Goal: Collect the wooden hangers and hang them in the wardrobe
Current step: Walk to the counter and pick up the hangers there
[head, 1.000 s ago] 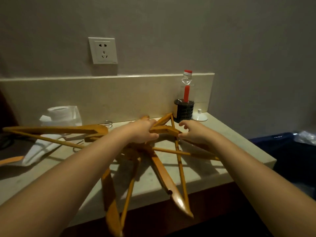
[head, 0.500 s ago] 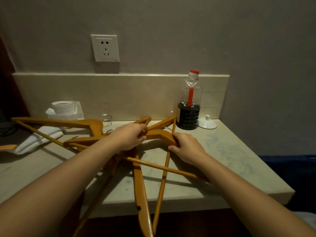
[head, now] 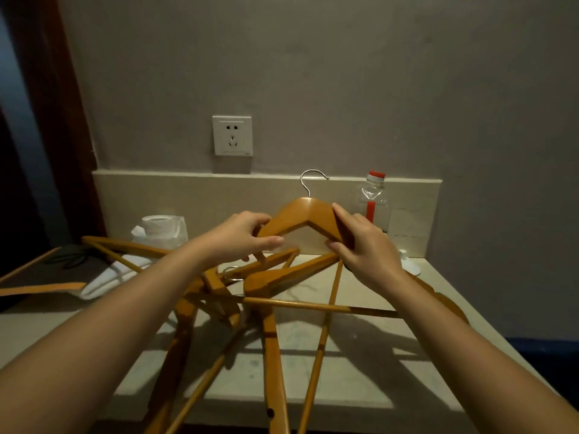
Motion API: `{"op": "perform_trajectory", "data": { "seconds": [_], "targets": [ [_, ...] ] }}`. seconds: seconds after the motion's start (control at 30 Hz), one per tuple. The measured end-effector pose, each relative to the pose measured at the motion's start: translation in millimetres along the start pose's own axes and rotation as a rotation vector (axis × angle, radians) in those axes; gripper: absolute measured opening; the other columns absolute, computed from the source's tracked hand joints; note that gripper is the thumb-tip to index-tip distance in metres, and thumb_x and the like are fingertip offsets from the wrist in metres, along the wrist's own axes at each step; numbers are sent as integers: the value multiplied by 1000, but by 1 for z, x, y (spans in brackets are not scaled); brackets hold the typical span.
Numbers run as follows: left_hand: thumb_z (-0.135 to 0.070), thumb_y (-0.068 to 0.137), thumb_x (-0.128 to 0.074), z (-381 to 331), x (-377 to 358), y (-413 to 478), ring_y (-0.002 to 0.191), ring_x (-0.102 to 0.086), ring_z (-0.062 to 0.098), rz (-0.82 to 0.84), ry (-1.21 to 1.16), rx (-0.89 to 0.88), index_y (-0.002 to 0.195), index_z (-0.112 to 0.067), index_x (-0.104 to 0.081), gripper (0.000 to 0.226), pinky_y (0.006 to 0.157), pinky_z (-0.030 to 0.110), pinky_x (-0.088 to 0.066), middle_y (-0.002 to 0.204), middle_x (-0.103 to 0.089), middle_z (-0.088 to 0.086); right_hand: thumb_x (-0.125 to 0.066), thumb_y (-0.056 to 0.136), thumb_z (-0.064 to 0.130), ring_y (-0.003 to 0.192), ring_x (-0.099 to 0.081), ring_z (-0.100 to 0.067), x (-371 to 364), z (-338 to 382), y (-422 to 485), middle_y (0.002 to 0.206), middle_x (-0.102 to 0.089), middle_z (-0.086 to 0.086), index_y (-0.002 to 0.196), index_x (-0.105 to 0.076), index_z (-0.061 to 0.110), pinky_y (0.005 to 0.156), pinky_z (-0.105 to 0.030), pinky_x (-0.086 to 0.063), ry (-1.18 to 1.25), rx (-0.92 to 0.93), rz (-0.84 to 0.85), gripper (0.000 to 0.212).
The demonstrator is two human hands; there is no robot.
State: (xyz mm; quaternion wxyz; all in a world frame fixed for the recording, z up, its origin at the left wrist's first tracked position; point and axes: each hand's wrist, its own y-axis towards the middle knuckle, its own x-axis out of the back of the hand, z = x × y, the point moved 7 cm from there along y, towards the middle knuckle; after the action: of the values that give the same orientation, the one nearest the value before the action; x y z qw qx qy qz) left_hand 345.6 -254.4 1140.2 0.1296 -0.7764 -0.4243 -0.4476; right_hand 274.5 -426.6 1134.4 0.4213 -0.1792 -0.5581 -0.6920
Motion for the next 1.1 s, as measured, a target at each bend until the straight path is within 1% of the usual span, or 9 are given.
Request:
{"op": "perform_trajectory", "data": {
  "seconds": [0.13, 0.23, 0.33, 0.43, 0.63, 0.77, 0.93, 1.0, 1.1],
  "targets": [
    [-27, 91, -55, 10, 25, -15, 81, -71, 14, 112, -132, 27, 101, -24, -56, 10, 71, 28, -58, 94, -69, 0, -55, 91, 33, 106, -56, -18, 2, 32, 19, 122, -54, -2, 148, -20, 26, 82, -31, -51, -8, 86, -40, 67],
    [-25, 90, -57, 28, 47, -28, 67, -70, 12, 107, -210, 46, 98, -21, -56, 9, 64, 26, -56, 86, -70, 2, -55, 90, 36, 106, -57, -18, -7, 54, 32, 121, -55, 0, 147, -20, 30, 83, -36, -54, -34, 116, -58, 67],
    [-26, 89, -59, 47, 69, -40, 55, -61, 7, 36, -252, 59, 98, -20, -57, 11, 54, 21, -50, 77, -66, 2, -56, 90, 34, 112, -55, -21, -16, 83, 47, 124, -55, 0, 146, -21, 34, 89, -42, -52, -32, 122, -89, 66],
    [-29, 88, -60, 71, 91, -52, 53, -56, 6, -51, -258, 85, 98, -21, -58, 12, 52, 20, -47, 74, -63, 0, -56, 91, 28, 118, -49, -21, -33, 111, 60, 127, -53, 0, 144, -28, 30, 98, -40, -45, -42, 101, -91, 60],
    [-27, 89, -59, 127, 142, -87, 54, -53, 9, -343, -329, 184, 97, -12, -61, 17, 50, 20, -43, 75, -62, 3, -56, 90, 19, 116, -49, -13, -65, 148, 64, 125, -54, 3, 132, -48, 24, 97, -33, -46, 101, 48, -95, 43],
    [-26, 91, -57, 159, 164, -107, 57, -52, 12, -513, -439, 240, 97, -8, -60, 20, 55, 24, -44, 74, -60, 3, -55, 91, 24, 98, -60, -12, -107, 154, 63, 109, -64, 1, 119, -57, 22, 87, -34, -54, 151, -108, 149, 28],
    [-30, 92, -54, 186, 165, -120, 65, -55, 12, -518, -516, 244, 102, -11, -57, 21, 60, 25, -46, 79, -59, 2, -59, 89, 26, 104, -58, -21, -170, 152, 59, 122, -59, -9, 129, -51, 12, 86, -29, -52, 73, -333, 534, 43],
    [-30, 92, -53, 191, 165, -123, 64, -55, 11, -508, -513, 223, 103, -13, -56, 20, 60, 25, -46, 80, -60, 2, -61, 88, 25, 101, -57, -22, -183, 148, 56, 122, -58, -11, 130, -49, 11, 85, -30, -52, 5, -412, 604, 46],
    [-31, 93, -52, 195, 164, -126, 62, -56, 10, -489, -536, 204, 102, -15, -55, 19, 58, 23, -48, 79, -60, 2, -66, 84, 24, 98, -59, -22, -197, 140, 53, 115, -61, -11, 122, -53, 9, 88, -31, -53, -72, -481, 606, 43]
  ]
}}
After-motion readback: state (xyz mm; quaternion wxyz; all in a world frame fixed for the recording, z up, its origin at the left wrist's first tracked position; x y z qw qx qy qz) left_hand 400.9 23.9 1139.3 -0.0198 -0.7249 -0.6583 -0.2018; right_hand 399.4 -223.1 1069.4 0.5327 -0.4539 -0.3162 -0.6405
